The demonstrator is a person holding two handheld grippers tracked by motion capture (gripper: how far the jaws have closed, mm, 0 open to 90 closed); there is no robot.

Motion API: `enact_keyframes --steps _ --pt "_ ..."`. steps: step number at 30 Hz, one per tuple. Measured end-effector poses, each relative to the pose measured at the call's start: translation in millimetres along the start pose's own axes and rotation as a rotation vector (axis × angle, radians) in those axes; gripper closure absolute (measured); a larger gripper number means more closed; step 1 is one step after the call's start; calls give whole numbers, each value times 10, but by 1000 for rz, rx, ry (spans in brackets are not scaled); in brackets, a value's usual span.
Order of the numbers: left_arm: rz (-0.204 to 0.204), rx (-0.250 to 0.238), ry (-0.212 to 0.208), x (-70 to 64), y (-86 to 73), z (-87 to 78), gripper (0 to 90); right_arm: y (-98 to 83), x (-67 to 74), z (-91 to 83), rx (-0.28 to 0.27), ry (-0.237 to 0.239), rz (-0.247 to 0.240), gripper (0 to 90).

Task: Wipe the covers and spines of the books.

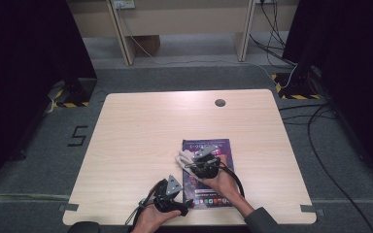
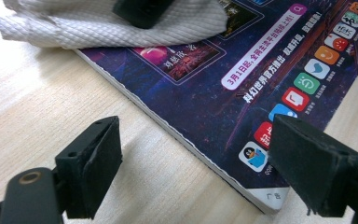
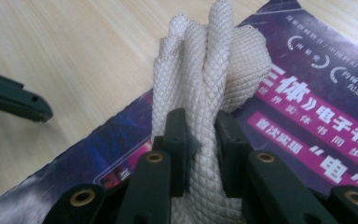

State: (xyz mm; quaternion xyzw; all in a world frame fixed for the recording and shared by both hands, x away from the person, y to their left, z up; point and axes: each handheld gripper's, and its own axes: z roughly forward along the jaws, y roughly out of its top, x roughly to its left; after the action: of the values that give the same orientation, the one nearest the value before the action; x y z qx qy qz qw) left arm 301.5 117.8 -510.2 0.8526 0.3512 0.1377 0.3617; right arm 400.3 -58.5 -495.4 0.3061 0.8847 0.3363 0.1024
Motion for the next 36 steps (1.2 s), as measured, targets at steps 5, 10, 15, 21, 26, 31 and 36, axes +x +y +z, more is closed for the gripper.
enact_keyframes --steps 5,10,15,21,26,31,36 --pt "2 -2 2 -5 -2 -1 165 -58 3 -44 -4 11 8 779" --pt "1 -2 1 -3 -1 0 165 -95 3 -82 -9 4 16 792" --pt "2 -2 1 -3 0 0 165 -105 -48 -205 -43 -2 36 801" --pt "-1 -1 0 -2 0 1 165 -133 -144 -407 -86 -18 59 801" --pt "-3 -1 -2 -2 0 1 165 -203 -257 -596 -116 -50 92 800" --pt "-4 -2 -2 -3 -1 2 164 -351 -453 -799 -125 -113 143 799" --pt "-2 -2 -2 -2 1 2 164 -563 -694 -983 -124 -189 207 798"
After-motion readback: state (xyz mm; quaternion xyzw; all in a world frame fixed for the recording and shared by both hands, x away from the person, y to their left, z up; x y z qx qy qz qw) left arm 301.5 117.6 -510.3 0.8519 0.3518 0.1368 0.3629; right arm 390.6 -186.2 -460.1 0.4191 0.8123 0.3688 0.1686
